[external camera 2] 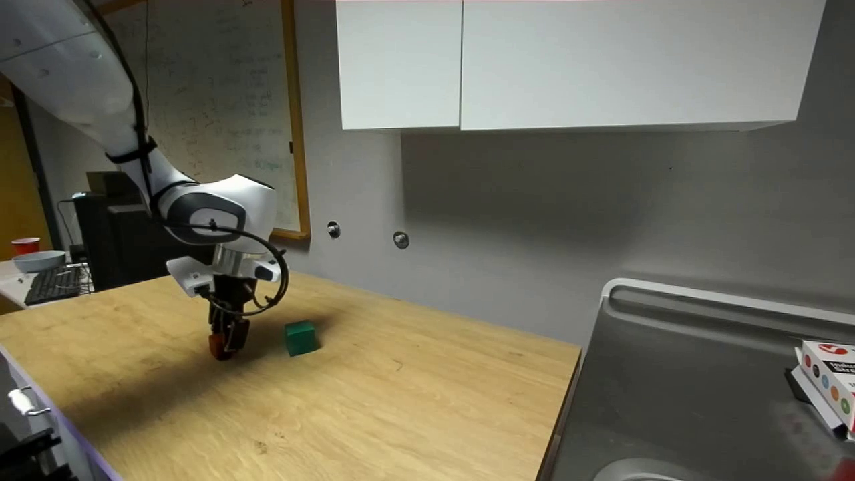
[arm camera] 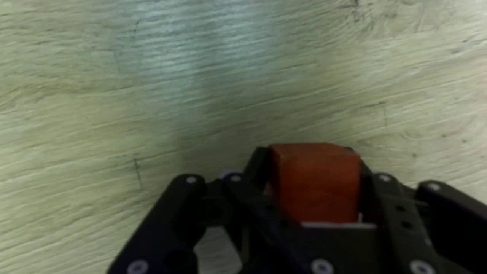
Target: Put the orange cube on top of the green cube
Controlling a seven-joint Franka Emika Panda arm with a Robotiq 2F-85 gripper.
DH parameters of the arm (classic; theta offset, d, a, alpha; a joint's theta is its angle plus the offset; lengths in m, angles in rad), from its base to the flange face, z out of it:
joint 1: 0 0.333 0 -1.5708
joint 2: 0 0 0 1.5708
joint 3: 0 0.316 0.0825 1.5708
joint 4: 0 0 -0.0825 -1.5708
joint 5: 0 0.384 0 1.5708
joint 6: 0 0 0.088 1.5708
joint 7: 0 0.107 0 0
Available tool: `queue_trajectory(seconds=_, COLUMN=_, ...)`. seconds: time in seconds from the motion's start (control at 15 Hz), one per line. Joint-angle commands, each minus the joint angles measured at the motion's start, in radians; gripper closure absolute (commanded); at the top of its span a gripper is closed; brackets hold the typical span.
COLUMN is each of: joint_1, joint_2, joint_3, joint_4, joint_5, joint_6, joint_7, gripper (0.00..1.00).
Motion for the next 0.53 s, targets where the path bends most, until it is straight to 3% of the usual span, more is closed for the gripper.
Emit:
queue_trajectory(seconds=0.0, joint_1=-0.003, joint_2=0.018, joint_3=0.005, joint_4=0.048, joint_5=-0.002, joint_6=-0.037, joint_7=-0.014, gripper=0.78)
queue_trajectory(seconds=0.47, joint_1=-0.003, joint_2=-0.040, joint_3=-0.017, joint_4=0.074, joint_5=-0.064, joint_6=-0.057, joint_7=0.028, gripper=0.80)
